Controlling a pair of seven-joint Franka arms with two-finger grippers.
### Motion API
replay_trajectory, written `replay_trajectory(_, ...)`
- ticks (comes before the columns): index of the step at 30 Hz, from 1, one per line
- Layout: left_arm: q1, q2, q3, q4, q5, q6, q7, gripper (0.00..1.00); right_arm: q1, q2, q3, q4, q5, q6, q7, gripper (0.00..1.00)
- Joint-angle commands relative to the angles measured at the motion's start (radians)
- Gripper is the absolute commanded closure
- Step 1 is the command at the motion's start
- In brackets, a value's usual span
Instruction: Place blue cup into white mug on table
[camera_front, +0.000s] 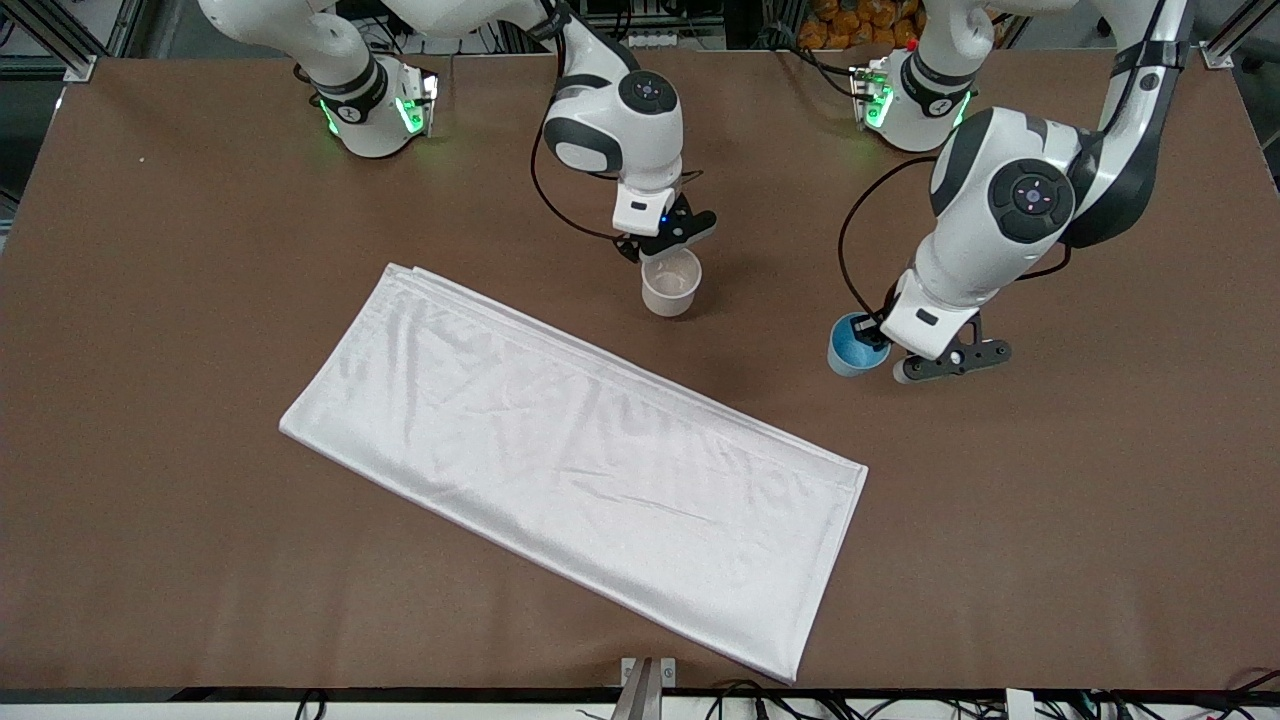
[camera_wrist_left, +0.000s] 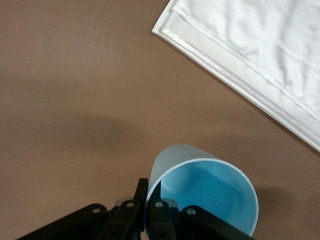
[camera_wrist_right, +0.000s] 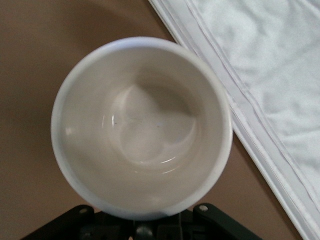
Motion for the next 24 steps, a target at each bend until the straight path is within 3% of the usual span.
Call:
replay_trajectory(1,0.018,0.028,-0.001,0.053,-0.011,-0.001,0.001,1.0,0.018,0.025,0.008,0.022,-0.064,-0.012,0.066,1.0)
replay_trajectory(6,0.018,0.053,-0.001,0.065,-0.009,-0.001,-0.002,1.0,0.017,0.068,0.008,0.04,-0.17,-0.009,0.153,1.0)
replay_trajectory(24,-0.002,0.087,-0.007,0.07,-0.017,0.006,-0.088,1.0,0.018,0.122,0.008,0.087,-0.173,-0.011,0.164,1.0)
